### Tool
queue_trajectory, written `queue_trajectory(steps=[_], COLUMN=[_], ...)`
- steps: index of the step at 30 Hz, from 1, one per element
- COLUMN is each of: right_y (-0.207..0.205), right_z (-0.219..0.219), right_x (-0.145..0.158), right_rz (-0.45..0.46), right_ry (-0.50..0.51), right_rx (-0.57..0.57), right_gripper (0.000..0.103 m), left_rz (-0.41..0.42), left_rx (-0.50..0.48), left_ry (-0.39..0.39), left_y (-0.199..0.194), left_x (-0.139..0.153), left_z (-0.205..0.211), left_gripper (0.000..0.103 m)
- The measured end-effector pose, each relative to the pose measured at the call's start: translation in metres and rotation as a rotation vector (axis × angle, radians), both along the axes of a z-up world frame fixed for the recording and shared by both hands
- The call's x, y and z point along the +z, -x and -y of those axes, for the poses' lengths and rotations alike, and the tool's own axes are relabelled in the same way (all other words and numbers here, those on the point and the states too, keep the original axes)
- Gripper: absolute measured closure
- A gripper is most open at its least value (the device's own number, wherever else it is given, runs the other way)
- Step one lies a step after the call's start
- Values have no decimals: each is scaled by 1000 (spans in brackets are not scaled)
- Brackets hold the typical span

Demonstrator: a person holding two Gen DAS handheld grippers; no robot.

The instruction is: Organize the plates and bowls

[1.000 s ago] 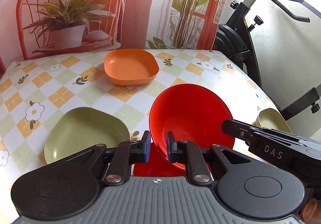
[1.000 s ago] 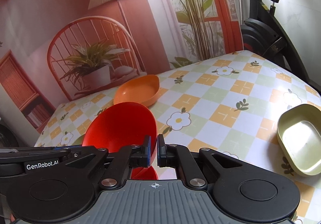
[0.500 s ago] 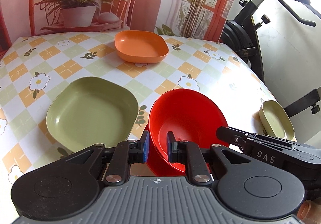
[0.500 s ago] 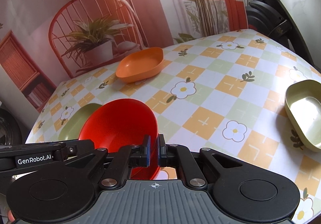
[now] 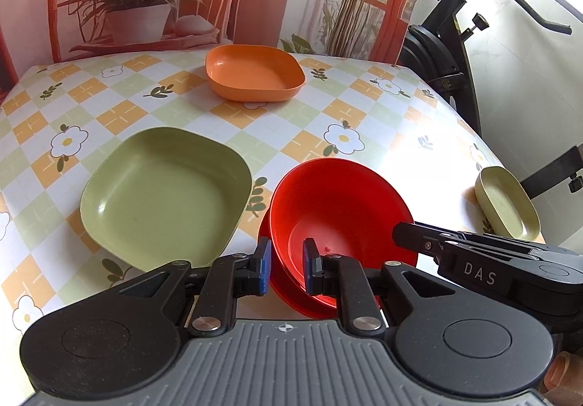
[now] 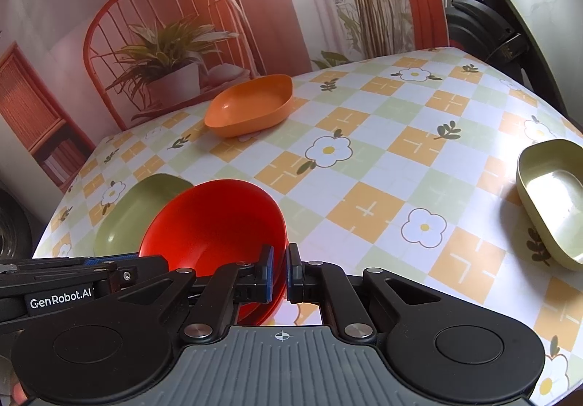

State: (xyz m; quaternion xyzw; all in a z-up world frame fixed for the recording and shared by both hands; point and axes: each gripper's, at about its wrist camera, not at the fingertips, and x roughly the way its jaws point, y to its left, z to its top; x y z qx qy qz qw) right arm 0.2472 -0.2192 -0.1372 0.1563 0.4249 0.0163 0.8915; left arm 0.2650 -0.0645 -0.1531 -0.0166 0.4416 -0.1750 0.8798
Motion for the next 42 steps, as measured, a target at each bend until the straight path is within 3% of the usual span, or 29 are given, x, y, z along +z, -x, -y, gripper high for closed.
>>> queue_trajectory(steps=[15, 21, 27, 34, 42], right_y=[1, 0, 2, 3, 2], right_z=[-1, -1, 1, 7, 36], right_x=[-2, -2, 0, 7, 33], right_rz=[-10, -9, 0, 36, 147], right_ry=[4, 4, 0, -7, 28], right_rx=[3, 6, -2, -23, -88], right_gripper=[94, 91, 91, 91, 91], left_rz=[-16, -16, -7, 26, 69], left_rx=[-5, 4, 23, 43, 36], left_ry=[-7, -18, -13, 16, 50], left_y=[-2, -2, -1, 1, 1], left_x=[-4, -5, -2, 7, 23], left_z=[1, 0, -4, -5, 8], left_gripper=[82, 72, 69, 69, 69])
